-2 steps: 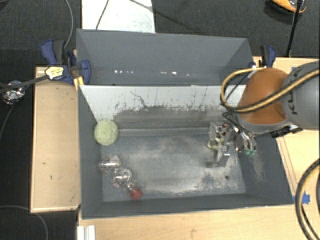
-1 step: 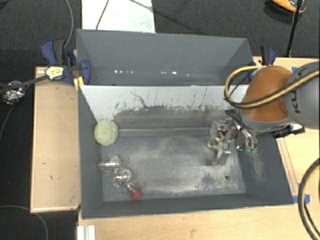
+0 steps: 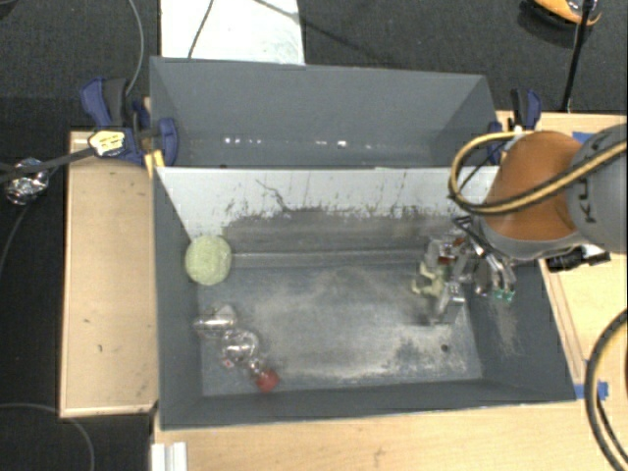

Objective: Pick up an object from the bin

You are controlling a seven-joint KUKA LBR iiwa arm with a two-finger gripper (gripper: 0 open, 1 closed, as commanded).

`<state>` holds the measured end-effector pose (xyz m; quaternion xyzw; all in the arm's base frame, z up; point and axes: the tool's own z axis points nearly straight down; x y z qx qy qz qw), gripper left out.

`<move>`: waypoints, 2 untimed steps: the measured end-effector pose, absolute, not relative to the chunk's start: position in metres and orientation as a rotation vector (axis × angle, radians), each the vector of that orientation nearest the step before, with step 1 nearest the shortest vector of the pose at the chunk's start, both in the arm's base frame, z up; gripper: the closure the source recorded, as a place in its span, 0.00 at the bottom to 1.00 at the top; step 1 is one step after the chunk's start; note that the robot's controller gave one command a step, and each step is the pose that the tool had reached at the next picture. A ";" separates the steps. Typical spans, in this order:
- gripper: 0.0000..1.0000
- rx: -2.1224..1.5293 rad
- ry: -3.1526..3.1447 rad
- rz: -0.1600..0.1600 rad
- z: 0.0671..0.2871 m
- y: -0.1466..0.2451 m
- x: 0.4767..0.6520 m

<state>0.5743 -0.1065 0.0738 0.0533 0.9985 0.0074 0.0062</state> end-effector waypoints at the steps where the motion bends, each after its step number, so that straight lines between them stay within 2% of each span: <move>1: 1.00 0.170 3.114 0.068 0.076 -0.109 0.580; 2: 1.00 0.170 3.114 0.068 0.076 -0.109 0.580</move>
Offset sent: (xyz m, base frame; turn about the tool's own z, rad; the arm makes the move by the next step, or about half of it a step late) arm 0.0000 0.0000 0.0000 0.0000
